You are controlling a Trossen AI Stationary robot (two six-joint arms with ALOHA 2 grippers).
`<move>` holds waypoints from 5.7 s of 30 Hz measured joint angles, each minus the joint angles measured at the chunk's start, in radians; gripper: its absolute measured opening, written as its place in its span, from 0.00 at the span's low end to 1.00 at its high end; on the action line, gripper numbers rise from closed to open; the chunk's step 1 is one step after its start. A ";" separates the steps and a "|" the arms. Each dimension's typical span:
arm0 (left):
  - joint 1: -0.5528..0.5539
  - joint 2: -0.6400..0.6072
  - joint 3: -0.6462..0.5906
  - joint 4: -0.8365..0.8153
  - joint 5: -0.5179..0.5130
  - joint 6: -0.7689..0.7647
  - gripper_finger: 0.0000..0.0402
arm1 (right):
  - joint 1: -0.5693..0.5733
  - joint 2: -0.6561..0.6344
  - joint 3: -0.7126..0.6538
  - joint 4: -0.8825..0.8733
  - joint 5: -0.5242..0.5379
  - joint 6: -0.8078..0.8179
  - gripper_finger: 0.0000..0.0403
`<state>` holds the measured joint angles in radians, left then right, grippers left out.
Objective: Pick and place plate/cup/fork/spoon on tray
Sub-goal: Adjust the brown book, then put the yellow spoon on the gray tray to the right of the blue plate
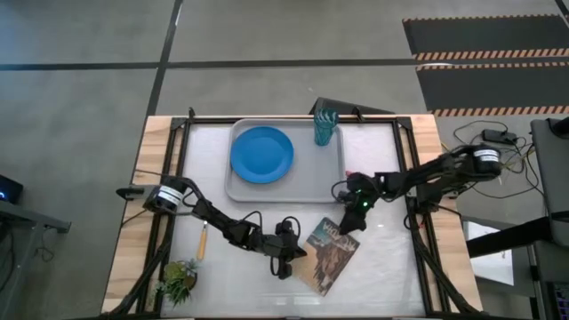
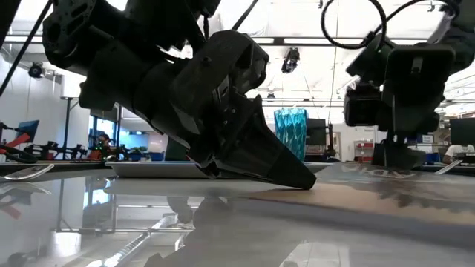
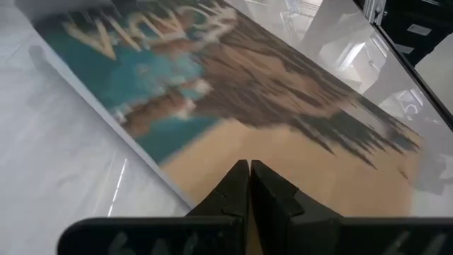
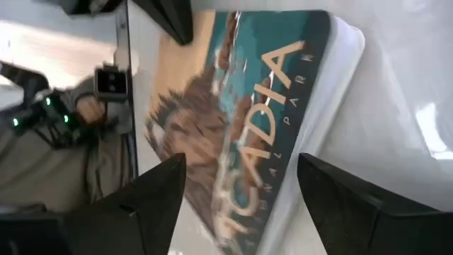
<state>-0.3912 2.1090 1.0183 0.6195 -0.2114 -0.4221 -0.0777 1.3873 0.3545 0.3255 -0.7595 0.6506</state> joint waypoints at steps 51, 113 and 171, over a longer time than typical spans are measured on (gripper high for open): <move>-0.008 -0.227 -0.129 0.001 0.046 -0.071 0.00 | 0.679 -0.194 0.121 -0.342 0.916 -0.199 0.18; -0.026 -0.281 -0.144 -0.014 -0.102 0.001 0.00 | 0.628 0.153 0.489 -0.335 1.027 -0.546 0.49; -0.036 -0.714 -0.283 -1.573 0.096 -1.153 0.00 | 0.424 -0.042 0.410 -0.641 0.833 -0.519 0.03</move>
<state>-0.4274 1.3947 0.7355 -0.9539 -0.1156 -1.5746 0.3466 1.3449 0.7648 -0.3158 0.0737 0.1317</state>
